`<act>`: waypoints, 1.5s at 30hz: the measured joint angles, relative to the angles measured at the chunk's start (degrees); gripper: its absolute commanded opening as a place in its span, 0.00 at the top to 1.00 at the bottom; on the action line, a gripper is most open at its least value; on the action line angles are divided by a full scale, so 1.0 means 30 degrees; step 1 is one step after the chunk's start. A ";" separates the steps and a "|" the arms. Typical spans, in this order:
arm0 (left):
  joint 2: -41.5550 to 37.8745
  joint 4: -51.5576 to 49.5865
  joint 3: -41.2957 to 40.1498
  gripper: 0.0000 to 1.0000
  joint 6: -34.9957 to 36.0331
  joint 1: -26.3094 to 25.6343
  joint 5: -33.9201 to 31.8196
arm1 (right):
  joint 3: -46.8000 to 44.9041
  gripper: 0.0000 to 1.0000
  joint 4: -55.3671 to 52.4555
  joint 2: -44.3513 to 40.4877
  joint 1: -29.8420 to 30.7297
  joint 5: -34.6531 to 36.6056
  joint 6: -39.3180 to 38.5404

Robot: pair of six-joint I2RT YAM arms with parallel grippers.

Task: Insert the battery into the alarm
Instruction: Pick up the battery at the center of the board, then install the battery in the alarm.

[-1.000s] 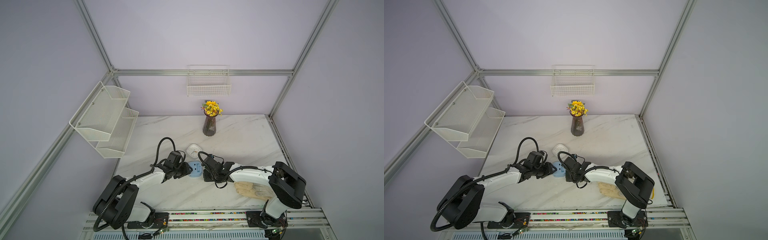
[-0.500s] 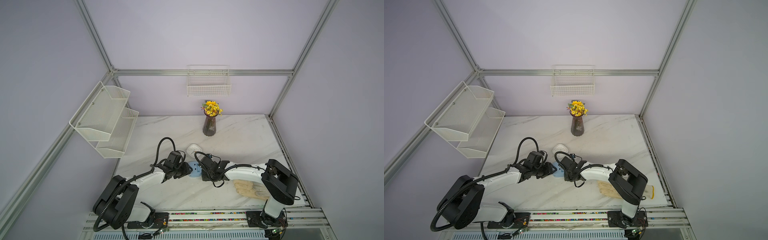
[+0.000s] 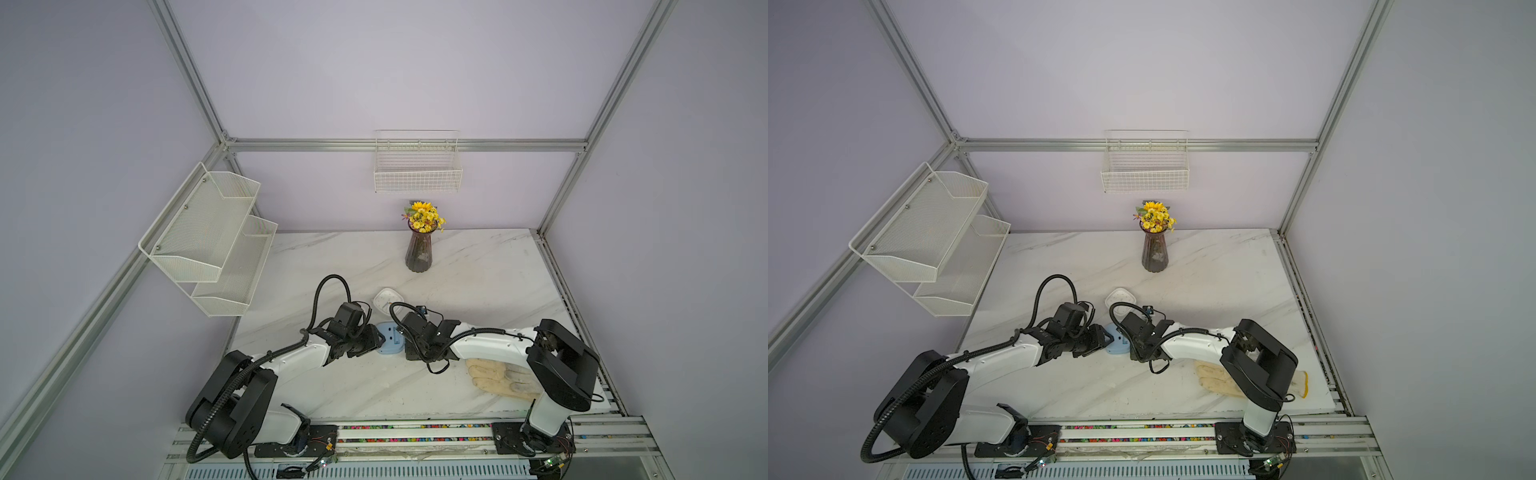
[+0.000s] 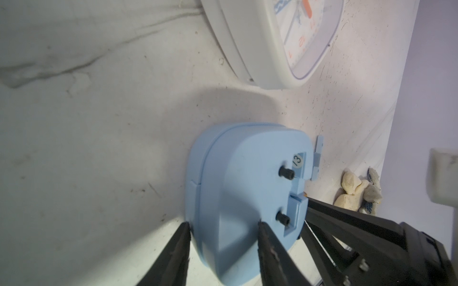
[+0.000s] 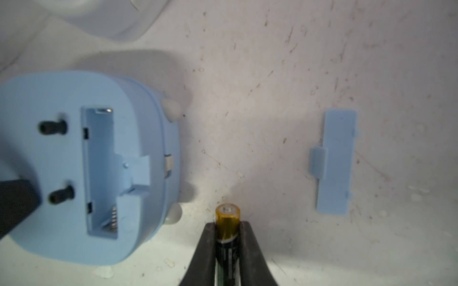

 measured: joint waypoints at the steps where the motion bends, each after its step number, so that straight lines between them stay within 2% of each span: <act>1: 0.0007 0.0000 -0.0007 0.55 0.0007 0.0000 0.0007 | 0.0000 0.87 0.0255 -0.0299 0.0000 0.0029 0.0015; 6: 0.0007 0.0000 -0.0007 0.55 0.0066 0.0000 0.0015 | 0.0277 0.87 0.2251 -0.1158 0.0000 0.0015 -0.0029; 14: 0.0007 -0.0007 -0.0007 0.55 0.0073 0.0000 0.0080 | 0.1712 0.87 0.4240 -0.0124 0.0000 0.0066 -0.0372; 29: 0.0007 -0.0029 -0.0007 0.55 0.0080 -0.0007 0.0153 | 0.1603 0.82 0.4925 0.0998 0.0000 0.1413 -0.0474; 35: 0.0007 -0.0029 -0.0007 0.55 0.0087 -0.0007 0.0160 | 0.1530 0.76 0.4954 0.1508 0.0000 0.1530 -0.0408; 40: 0.0015 -0.0029 -0.0007 0.55 0.0095 -0.0007 0.0182 | 0.1450 0.62 0.5049 0.1566 0.0000 0.1523 -0.0372; 45: 0.0051 0.0000 -0.0007 0.55 0.0146 0.0000 0.0277 | 0.1319 0.61 0.5122 0.1435 0.0000 0.1574 -0.0474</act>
